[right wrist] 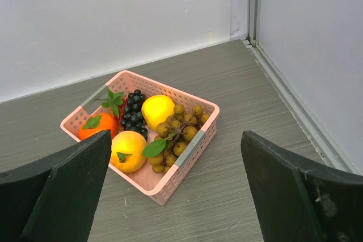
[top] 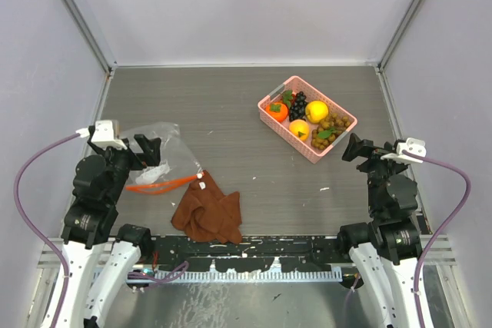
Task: Place the food in the zip-top bag and seal the zipper
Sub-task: Pick up the zipper food storage bag at the center of the board.
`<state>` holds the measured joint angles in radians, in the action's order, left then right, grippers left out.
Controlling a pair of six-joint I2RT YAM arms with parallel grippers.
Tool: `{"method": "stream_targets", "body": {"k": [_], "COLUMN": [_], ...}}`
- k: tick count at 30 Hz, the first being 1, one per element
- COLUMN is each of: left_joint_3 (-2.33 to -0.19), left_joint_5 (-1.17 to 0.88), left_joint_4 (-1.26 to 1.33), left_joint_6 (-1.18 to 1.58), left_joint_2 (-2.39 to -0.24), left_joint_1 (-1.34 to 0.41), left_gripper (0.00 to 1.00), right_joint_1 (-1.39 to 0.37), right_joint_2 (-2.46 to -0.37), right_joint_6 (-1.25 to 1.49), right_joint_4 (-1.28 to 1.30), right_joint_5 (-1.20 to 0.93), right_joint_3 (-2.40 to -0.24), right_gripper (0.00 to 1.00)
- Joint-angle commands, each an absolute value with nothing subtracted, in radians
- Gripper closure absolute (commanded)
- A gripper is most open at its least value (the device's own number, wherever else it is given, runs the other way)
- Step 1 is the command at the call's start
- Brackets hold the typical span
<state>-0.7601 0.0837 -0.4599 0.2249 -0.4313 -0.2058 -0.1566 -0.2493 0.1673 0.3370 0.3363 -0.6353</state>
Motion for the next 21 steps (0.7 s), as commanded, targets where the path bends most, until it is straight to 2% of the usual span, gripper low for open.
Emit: {"method": "stream_targets", "body": {"k": [1, 10, 21], "left_joint_3": [-0.772, -0.818, -0.911], "left_joint_5": [0.103, 0.094, 0.070], "left_joint_4": [-0.398, -0.446, -0.633], "left_joint_6": [0.235, 0.270, 0.382], "left_joint_2": [-0.447, -0.525, -0.768], "left_joint_1": [-0.210, -0.210, -0.210], "left_gripper": [0.02, 0.02, 0.02], "right_joint_1": [-0.164, -0.164, -0.163], "right_joint_2": [-0.265, -0.265, -0.245], "right_joint_6": [0.166, 0.175, 0.186], "right_joint_4": [0.278, 0.283, 0.281], "right_joint_5": [0.350, 0.359, 0.337], "right_joint_3": [-0.647, -0.642, -0.640], "right_gripper": [0.00, 0.00, 0.00]}}
